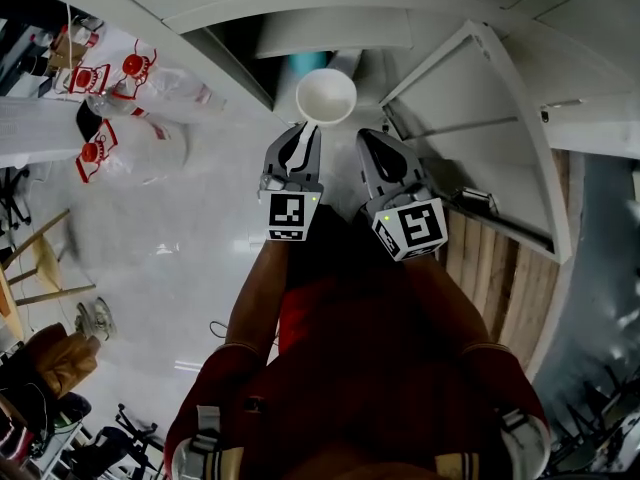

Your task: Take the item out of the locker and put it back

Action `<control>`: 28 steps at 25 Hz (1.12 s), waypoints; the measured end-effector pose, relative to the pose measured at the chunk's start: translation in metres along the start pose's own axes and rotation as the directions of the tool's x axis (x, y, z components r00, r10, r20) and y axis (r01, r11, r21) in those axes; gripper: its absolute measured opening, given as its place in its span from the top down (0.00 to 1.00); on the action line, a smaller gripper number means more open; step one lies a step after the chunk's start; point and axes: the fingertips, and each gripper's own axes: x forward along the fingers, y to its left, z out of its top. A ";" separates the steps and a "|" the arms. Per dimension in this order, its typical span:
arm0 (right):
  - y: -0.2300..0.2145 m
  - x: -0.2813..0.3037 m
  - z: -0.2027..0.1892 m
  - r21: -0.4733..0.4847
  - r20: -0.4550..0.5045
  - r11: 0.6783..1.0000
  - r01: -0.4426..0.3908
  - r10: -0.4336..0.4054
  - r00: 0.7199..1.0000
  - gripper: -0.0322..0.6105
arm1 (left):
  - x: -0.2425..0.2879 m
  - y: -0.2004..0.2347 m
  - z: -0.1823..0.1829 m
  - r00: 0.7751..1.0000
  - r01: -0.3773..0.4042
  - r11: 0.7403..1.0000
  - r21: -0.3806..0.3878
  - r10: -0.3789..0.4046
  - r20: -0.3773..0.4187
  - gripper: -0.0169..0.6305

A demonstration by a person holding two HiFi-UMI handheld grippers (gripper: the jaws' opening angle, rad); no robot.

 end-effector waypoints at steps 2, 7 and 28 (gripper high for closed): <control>-0.005 0.007 -0.009 -0.002 0.002 1.000 0.000 0.000 1.000 0.95 | 0.008 0.001 -0.008 1.000 0.003 1.000 -0.008 -0.003 0.003 0.90; -0.018 0.021 -0.028 0.005 0.028 1.000 0.006 -0.006 1.000 0.95 | 0.030 0.002 -0.029 1.000 0.010 1.000 -0.010 -0.010 0.018 0.90; -0.046 0.040 -0.060 0.006 0.185 0.999 0.050 -0.050 0.982 0.95 | 0.073 0.012 -0.057 0.999 0.028 0.998 -0.058 -0.026 0.037 0.90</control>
